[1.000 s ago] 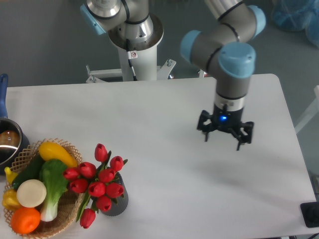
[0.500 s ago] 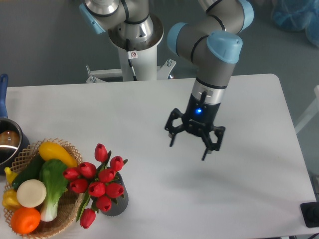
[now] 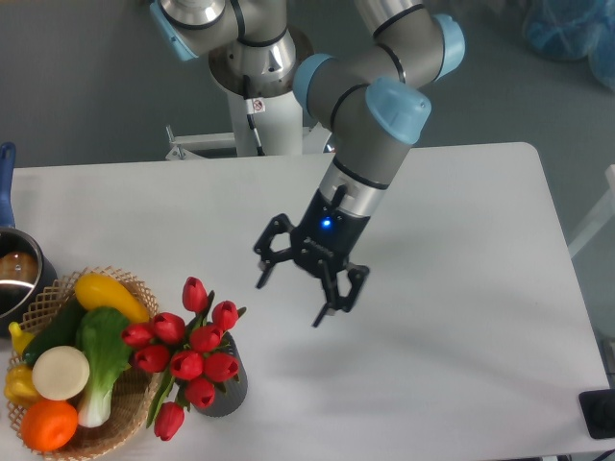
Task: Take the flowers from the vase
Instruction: 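Move the open gripper toward the red tulips in the grey vase, then lower the gripper around the tulip stems and close it, then lift the gripped tulip bunch upward out of the vase, then carry the tulip bunch away from the vase over the table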
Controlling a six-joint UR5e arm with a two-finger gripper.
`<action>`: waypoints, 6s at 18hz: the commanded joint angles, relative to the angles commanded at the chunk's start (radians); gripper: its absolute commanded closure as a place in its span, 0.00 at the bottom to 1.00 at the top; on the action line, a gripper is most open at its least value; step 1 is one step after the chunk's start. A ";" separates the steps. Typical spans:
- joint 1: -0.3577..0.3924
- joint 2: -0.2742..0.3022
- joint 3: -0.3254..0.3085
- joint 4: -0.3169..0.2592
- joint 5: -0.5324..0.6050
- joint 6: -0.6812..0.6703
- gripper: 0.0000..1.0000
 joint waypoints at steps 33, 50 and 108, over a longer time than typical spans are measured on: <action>-0.066 -0.126 0.103 0.051 -0.157 0.017 1.00; 0.001 -0.026 0.089 0.049 -0.312 -0.049 1.00; 0.288 0.020 0.259 0.040 -0.134 0.084 1.00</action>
